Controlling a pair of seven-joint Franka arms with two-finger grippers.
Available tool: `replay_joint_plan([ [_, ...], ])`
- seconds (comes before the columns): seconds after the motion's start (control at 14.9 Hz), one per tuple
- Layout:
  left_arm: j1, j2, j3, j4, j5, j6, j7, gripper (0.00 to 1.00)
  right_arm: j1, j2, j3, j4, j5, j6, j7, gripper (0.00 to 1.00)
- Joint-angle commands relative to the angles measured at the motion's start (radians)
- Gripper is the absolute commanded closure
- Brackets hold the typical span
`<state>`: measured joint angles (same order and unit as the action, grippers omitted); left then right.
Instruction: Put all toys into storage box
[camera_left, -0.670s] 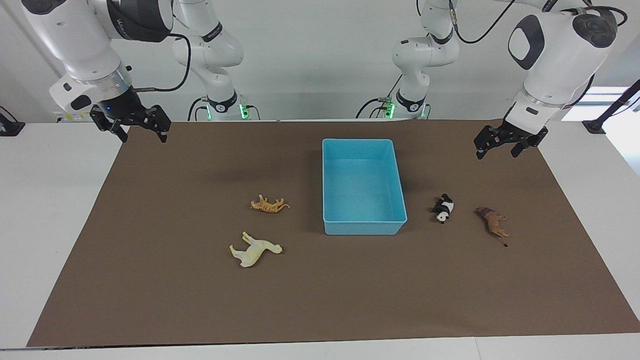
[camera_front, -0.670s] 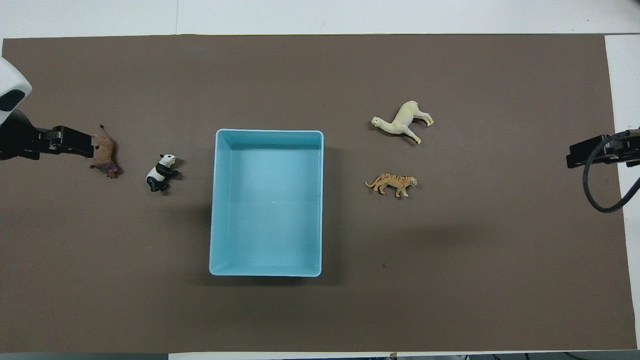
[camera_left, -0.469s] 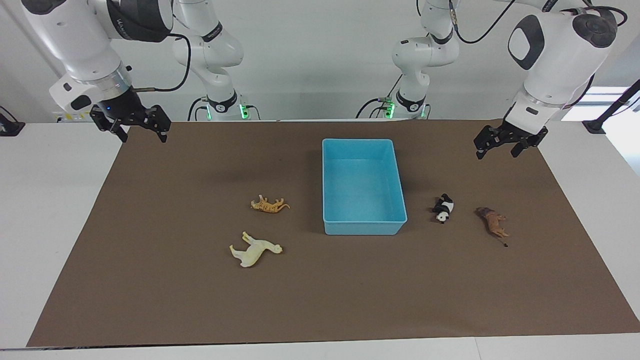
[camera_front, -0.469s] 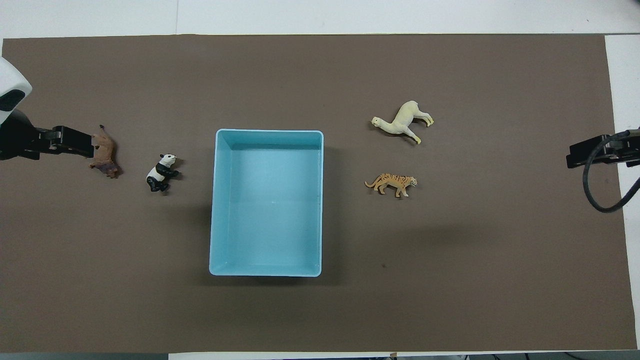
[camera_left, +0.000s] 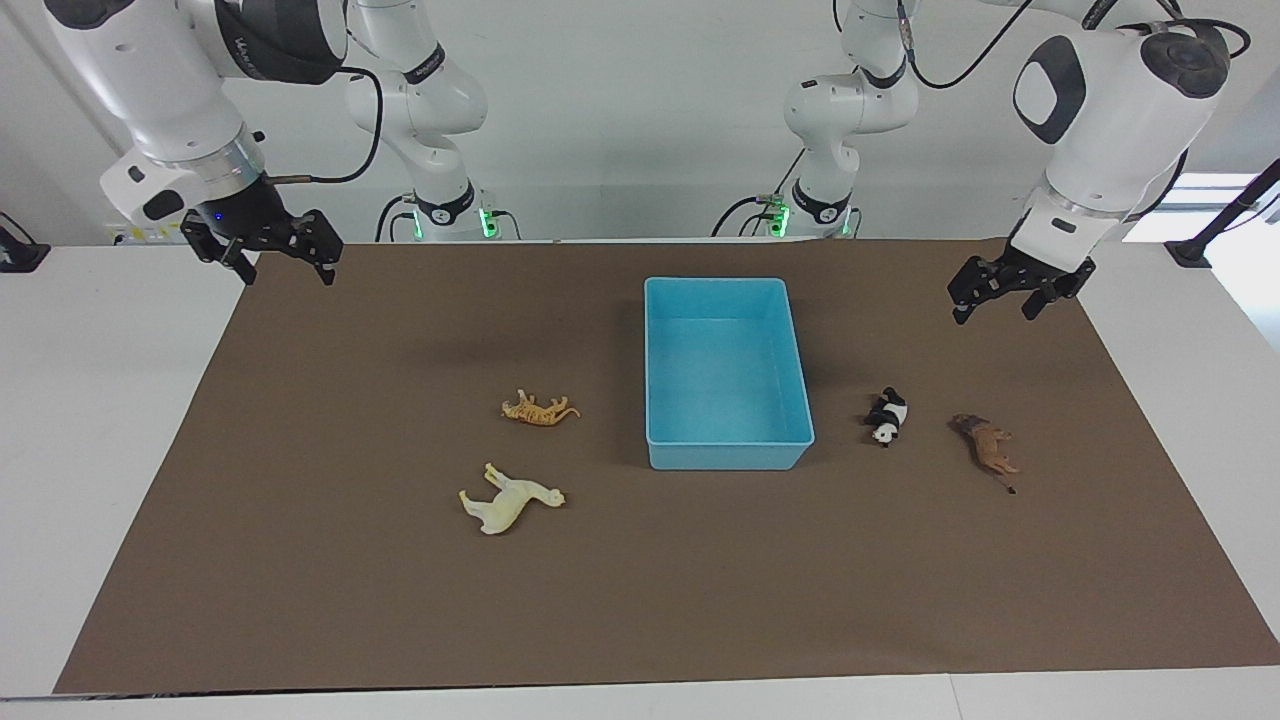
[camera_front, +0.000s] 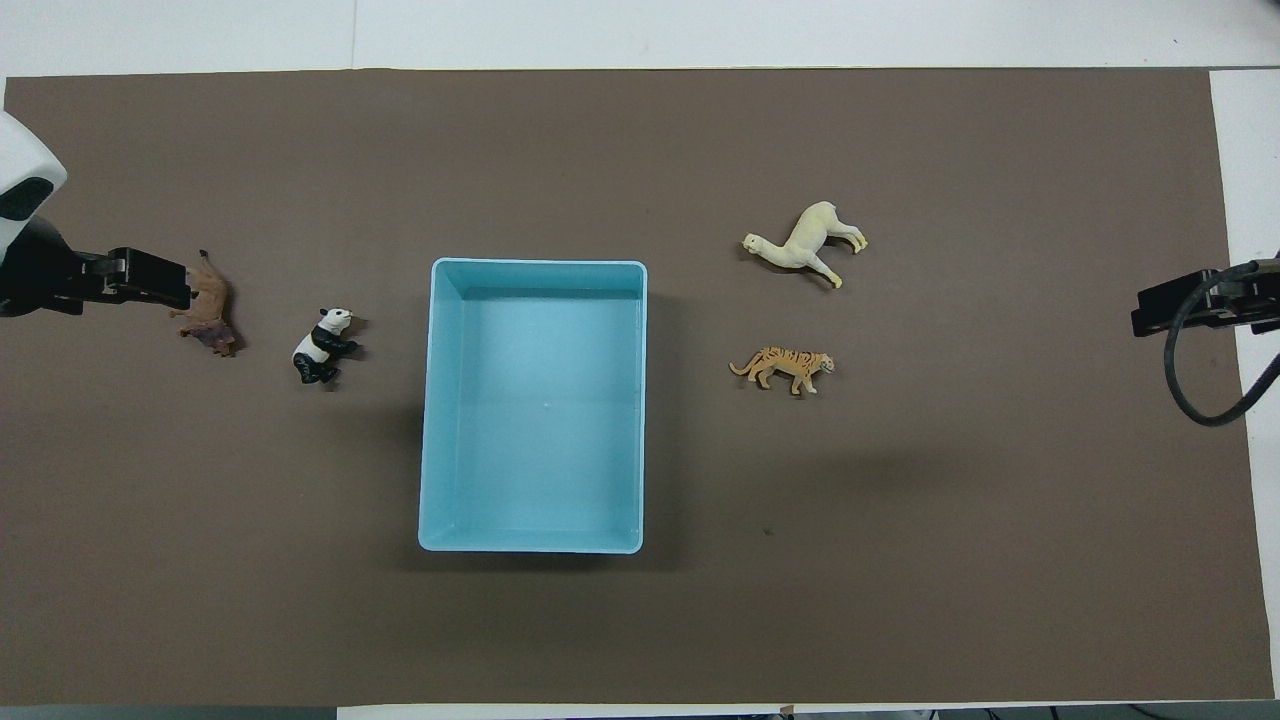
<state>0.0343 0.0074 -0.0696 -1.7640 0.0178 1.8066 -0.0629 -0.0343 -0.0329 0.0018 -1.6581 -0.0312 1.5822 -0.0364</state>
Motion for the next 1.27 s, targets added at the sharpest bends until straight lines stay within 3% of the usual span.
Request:
replay_joint_plan([
  [0.0, 0.016, -0.058, -0.003, -0.139, 0.002, 0.155, -0.028, 0.0, 0.01, 0.011, 0.038, -0.009, 0.005, 0.044, 0.042, 0.0],
  [0.54, -0.022, -0.052, -0.006, -0.356, 0.002, 0.336, -0.018, 0.0, 0.163, 0.175, 0.041, -0.005, 0.019, 0.309, 0.066, 0.0],
  [0.74, -0.053, 0.003, -0.006, -0.425, 0.002, 0.477, -0.014, 0.0, 0.208, 0.253, 0.04, 0.015, 0.1, 0.366, 0.123, 0.0],
  [0.94, -0.085, 0.051, -0.006, -0.442, 0.004, 0.527, 0.003, 0.0, 0.211, 0.318, 0.04, 0.041, 0.103, 0.429, 0.17, 0.0],
  [1.21, -0.06, 0.063, -0.004, -0.459, 0.002, 0.557, 0.208, 0.02, 0.251, 0.364, 0.04, 0.035, 0.091, 0.539, 0.101, 0.0],
])
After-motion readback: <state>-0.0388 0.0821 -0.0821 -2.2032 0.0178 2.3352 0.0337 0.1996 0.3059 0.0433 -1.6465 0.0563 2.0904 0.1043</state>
